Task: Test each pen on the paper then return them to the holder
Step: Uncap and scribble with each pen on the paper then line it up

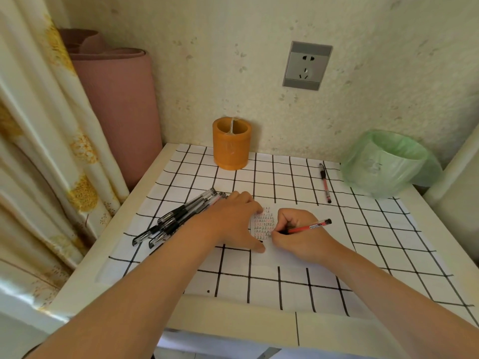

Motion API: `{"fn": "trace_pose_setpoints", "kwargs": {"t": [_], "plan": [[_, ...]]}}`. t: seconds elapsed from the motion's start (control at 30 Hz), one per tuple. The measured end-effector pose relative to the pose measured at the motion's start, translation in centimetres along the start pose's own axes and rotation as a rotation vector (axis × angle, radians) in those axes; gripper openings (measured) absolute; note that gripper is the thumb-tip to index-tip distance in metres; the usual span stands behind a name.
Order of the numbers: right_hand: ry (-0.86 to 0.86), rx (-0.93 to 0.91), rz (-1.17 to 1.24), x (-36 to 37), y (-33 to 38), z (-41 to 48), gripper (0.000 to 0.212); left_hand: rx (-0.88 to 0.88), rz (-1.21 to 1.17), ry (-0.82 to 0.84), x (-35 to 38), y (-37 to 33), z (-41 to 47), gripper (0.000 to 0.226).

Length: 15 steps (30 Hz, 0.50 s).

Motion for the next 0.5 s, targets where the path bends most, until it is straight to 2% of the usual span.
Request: {"fn": "trace_pose_setpoints", "kwargs": {"t": [0.2, 0.5], "plan": [[0.007, -0.001, -0.009, 0.1, 0.05, 0.07, 0.032, -0.001, -0.006, 0.0, 0.01, 0.09, 0.01, 0.095], [0.021, -0.016, -0.003, 0.18, -0.24, -0.02, 0.021, -0.009, -0.008, 0.003, 0.07, 0.15, 0.09, 0.095]]}}
Point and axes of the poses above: each hand's wrist, its own z-axis towards the middle knuckle, its own x-axis out of the palm, y = z × x, the point moved 4 cm from there along z, towards the middle knuckle, and after that the axes turned 11 degrees about y, right-handed, at the moved point
